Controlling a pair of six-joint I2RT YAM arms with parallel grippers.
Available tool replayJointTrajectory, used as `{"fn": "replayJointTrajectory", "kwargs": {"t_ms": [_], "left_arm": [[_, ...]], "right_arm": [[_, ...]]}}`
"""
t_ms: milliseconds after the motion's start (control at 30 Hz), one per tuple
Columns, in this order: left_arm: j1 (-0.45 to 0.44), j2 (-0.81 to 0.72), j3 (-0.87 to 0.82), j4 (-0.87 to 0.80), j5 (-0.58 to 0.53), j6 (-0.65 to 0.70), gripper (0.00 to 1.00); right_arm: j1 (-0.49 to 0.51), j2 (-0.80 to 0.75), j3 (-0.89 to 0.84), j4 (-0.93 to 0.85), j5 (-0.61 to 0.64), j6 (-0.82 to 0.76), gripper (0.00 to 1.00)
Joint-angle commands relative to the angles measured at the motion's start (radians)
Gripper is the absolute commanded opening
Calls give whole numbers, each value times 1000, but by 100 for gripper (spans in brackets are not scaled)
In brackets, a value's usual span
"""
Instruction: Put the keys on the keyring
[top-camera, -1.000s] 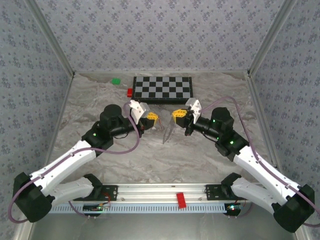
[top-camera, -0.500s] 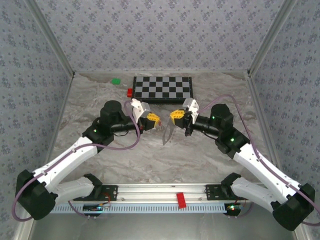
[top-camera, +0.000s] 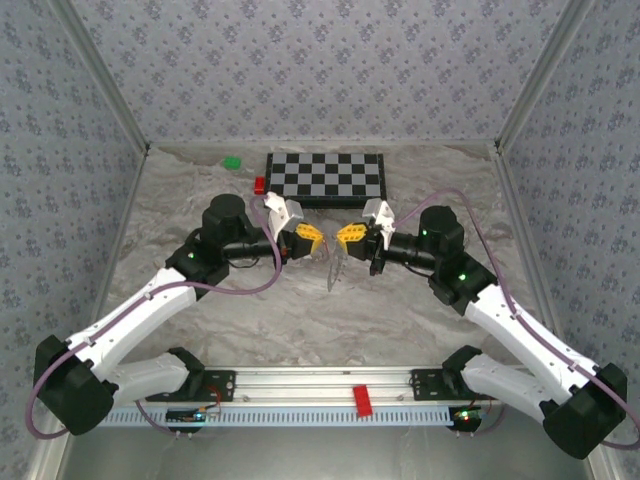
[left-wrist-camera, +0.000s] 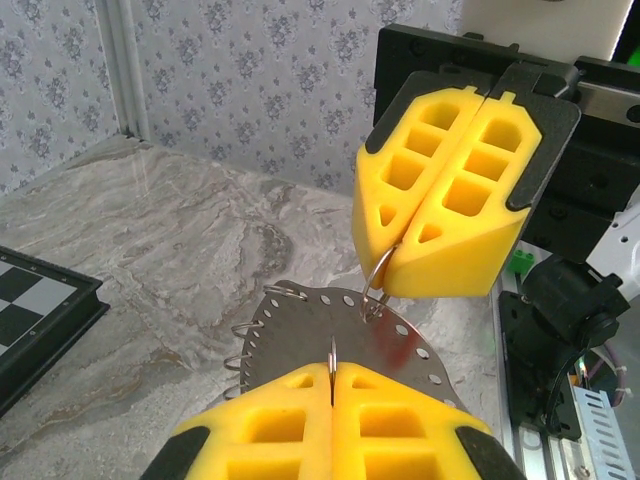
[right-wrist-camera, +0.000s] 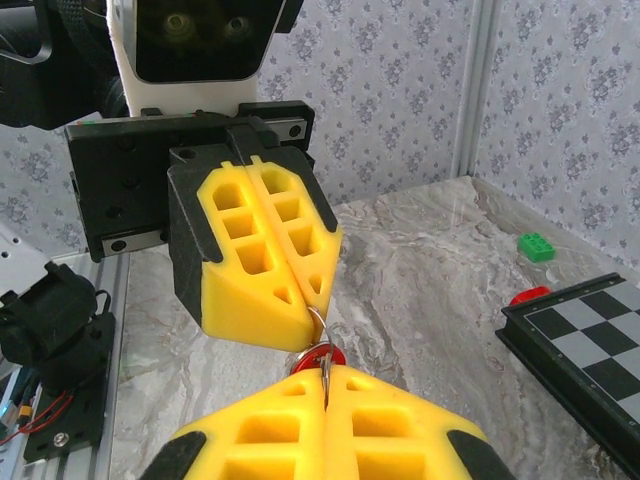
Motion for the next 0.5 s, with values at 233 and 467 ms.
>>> {"fn": "replayJointTrajectory", "kwargs": {"t_ms": [233,467], "left_arm": [[0,-9,37,-1,45,-6,0],[0,-11,37,4,49,-9,0]], "right_arm": [[-3,18,35,61,-47,26,0],[1,32,42,63,-41,27,0]]}}
